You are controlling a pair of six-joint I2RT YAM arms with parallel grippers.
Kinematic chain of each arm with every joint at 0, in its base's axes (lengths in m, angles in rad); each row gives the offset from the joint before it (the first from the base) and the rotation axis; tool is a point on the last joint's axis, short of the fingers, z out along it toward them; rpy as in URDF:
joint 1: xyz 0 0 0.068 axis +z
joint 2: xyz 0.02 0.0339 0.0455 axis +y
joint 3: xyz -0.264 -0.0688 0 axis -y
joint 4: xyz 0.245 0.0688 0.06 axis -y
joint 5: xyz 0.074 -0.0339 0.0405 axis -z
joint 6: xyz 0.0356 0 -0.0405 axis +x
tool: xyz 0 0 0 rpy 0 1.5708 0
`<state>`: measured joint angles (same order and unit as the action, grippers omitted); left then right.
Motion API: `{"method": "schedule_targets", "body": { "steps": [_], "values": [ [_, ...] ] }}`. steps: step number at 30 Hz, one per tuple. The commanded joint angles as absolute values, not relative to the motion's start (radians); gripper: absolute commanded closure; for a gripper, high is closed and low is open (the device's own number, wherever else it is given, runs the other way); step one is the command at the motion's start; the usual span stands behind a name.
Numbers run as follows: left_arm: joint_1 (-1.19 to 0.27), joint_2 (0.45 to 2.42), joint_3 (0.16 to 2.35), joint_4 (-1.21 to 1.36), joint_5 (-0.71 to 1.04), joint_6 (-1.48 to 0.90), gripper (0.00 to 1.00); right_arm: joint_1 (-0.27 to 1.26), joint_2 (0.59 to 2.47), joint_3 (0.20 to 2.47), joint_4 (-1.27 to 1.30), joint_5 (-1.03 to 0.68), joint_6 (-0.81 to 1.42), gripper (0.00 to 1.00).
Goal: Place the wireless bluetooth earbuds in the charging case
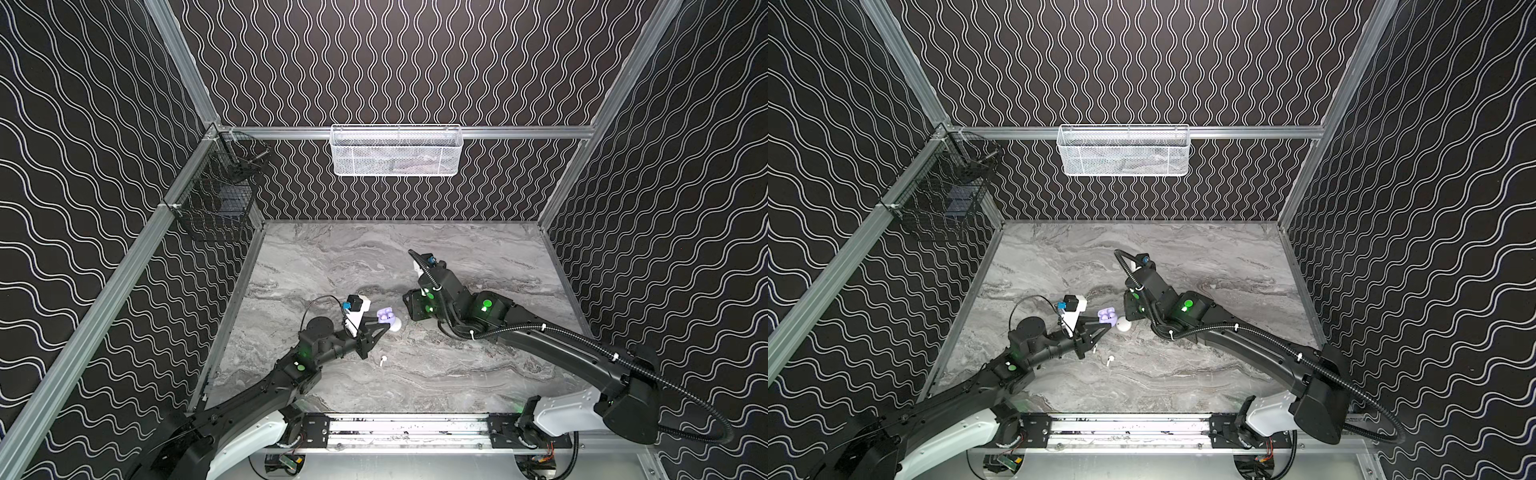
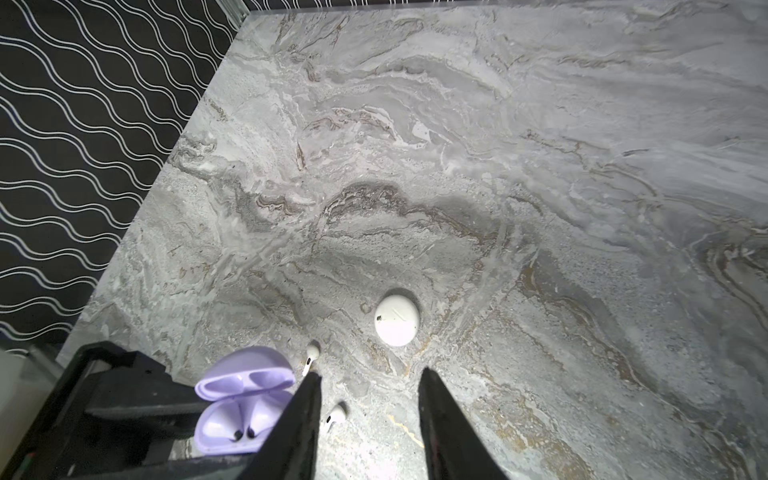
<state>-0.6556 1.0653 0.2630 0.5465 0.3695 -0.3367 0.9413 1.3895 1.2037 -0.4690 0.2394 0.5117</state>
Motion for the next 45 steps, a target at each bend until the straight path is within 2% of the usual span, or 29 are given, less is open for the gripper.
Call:
{"method": "schedule_targets", "body": {
  "steps": [1,17,34,45],
  "values": [
    [-0.671,1.063,0.277,0.541,0.337,-0.303,0.89,0.914,1.374,1.193,-0.48,0.147,0.518,0.58],
    [-0.793,1.043,0.317,0.43,0.173,-0.212,0.89,0.786,1.37,1.22,-0.543,-0.029,0.455,0.54],
    [-0.968,1.082,0.371,0.355,-0.018,-0.114,0.89,0.781,1.435,1.279,-0.572,-0.142,0.428,0.52],
    [-1.007,1.095,0.384,0.343,-0.064,-0.094,0.89,0.805,1.482,1.256,-0.536,-0.235,0.423,0.51]
  ]
}}
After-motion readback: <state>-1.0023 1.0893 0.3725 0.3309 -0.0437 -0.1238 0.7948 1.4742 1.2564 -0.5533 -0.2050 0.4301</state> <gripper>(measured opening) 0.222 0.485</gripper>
